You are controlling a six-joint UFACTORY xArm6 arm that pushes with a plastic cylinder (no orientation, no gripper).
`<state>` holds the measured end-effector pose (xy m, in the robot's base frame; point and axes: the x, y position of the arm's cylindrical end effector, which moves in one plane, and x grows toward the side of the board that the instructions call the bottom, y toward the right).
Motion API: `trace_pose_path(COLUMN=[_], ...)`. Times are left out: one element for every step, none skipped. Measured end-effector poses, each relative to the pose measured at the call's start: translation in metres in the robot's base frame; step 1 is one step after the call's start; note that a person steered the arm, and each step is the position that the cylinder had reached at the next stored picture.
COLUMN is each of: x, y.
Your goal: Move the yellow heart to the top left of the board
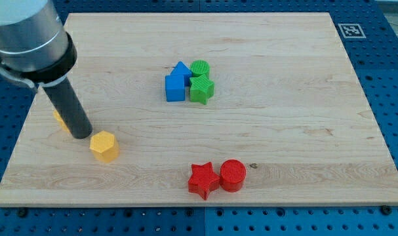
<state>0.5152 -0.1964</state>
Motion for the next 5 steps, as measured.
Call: trace_pose_path(x=[0.008, 0.007, 0.007, 0.004, -0.013], y=[-0.001, -0.026, -0.030, -0.031, -0.031])
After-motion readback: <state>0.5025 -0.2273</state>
